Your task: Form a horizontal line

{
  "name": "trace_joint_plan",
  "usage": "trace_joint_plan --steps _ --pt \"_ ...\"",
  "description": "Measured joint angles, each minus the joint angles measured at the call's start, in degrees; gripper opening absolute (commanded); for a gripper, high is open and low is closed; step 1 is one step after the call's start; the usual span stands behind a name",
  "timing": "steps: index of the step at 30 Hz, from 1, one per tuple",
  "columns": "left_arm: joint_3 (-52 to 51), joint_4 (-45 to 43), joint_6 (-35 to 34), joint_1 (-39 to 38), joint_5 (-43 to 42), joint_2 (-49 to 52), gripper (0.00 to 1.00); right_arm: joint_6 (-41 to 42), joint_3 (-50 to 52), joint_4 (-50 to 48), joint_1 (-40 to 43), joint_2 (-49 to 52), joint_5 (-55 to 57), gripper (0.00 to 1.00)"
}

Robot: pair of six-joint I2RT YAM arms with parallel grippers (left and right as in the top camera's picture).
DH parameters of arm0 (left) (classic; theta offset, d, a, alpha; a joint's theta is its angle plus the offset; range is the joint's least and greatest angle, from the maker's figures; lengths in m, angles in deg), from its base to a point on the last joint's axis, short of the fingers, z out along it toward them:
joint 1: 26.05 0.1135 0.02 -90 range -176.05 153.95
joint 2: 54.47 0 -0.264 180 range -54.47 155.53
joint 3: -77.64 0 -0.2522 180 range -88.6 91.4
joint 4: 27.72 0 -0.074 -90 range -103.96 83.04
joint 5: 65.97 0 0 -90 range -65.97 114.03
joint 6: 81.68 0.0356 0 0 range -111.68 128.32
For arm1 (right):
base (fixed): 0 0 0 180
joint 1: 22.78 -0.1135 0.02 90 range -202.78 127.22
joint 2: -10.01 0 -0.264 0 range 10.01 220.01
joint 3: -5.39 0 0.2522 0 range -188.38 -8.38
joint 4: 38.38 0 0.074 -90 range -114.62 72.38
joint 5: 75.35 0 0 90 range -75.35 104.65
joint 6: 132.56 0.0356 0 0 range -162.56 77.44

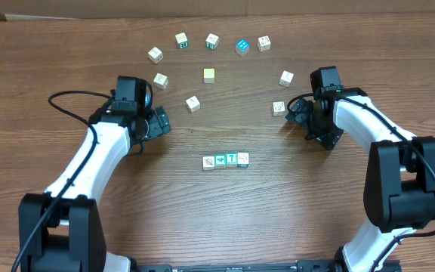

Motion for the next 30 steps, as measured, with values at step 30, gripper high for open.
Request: trace_joint_plan --steps 30 --pt "-6.27 0.94 0.0 -7.74 0.02 -5.88 1.0 0.0 0.0 0.0 0.0 0.0 0.02 1.0"
